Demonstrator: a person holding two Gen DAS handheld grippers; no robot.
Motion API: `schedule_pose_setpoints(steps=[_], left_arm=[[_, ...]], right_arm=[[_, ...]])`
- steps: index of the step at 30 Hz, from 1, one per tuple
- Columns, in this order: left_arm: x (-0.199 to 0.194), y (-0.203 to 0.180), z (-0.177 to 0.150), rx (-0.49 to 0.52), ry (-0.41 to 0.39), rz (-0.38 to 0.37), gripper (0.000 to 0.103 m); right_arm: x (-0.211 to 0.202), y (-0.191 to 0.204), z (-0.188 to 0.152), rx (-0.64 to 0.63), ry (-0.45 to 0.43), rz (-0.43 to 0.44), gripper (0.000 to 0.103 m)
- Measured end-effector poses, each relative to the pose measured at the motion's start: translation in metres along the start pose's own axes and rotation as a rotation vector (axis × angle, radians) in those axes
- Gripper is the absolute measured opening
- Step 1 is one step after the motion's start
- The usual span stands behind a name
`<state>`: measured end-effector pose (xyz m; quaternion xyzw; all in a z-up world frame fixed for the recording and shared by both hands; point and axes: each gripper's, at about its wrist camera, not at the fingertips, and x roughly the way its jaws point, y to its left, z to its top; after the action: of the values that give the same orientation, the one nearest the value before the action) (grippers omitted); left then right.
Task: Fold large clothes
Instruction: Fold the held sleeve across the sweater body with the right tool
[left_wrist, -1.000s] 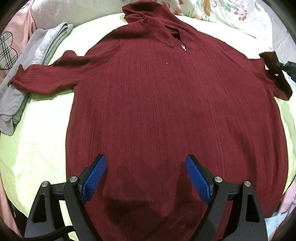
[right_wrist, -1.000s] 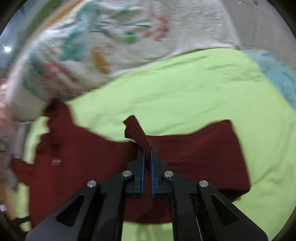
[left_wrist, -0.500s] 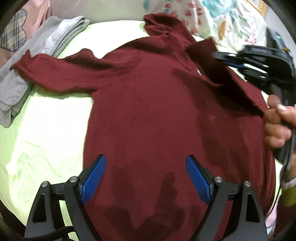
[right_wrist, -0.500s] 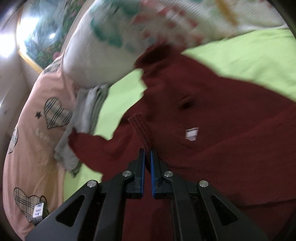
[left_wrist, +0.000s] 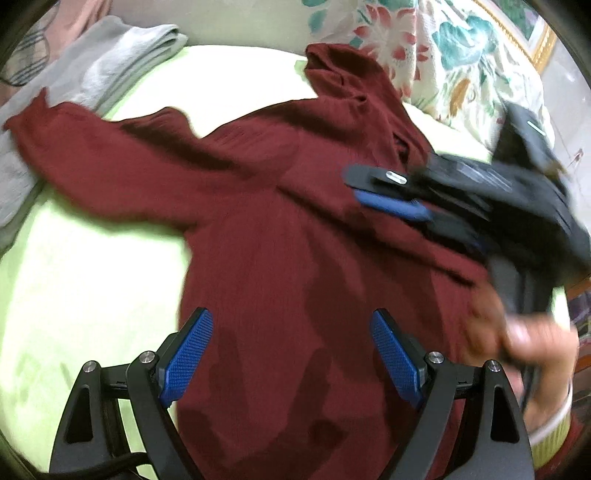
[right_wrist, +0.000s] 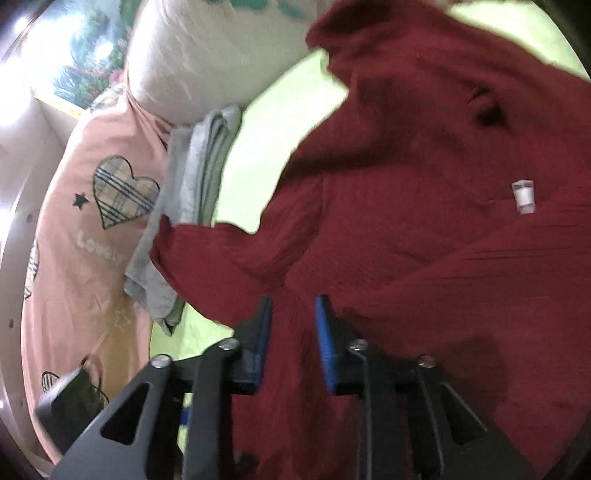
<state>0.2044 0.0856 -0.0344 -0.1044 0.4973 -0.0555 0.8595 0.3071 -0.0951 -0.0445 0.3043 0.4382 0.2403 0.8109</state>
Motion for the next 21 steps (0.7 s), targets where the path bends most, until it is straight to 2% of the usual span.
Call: schedule_pose_setpoints(steps=[4,7,11,13,14,15,17,20,21], left_arm=[[0.038,-0.002,0.032,-0.03,0.061,-0.064,0.087],[0.061,-0.003,0.054,-0.07,0.083,-0.097,0.087],[0.082,-0.005,0.081,-0.094,0.063,-0.111,0.084],[0.087,-0.003,0.091,-0.106,0.053,-0.136,0.067],[0.09,-0.004,0.094,-0.102,0.05,-0.145,0.043],[0.092,-0.005,0.095,-0.095,0.057,-0.158,0.006],[0.094,-0.005,0.094,-0.086,0.077,-0.178,0.004],[0.072,-0.006,0.088,-0.043,0.0,-0.148,0.004],[0.058,0.0,0.083,-0.048,-0.049,-0.154,0.004]], right_arm=[[-0.068,-0.009,-0.021,0.024,-0.142,-0.042,0.028],[-0.119,-0.032,-0.043,0.075,-0.235,-0.078,0.029],[-0.175,-0.061,-0.072,0.149,-0.321,-0.146,0.037],[-0.191,-0.067,-0.082,0.171,-0.345,-0.185,0.037],[-0.197,-0.071,-0.085,0.179,-0.352,-0.199,0.037],[-0.203,-0.075,-0.087,0.19,-0.362,-0.206,0.037],[-0.214,-0.083,-0.089,0.21,-0.383,-0.235,0.037],[-0.235,-0.097,-0.088,0.228,-0.424,-0.274,0.037],[-0.239,-0.1,-0.087,0.232,-0.437,-0.291,0.037]])
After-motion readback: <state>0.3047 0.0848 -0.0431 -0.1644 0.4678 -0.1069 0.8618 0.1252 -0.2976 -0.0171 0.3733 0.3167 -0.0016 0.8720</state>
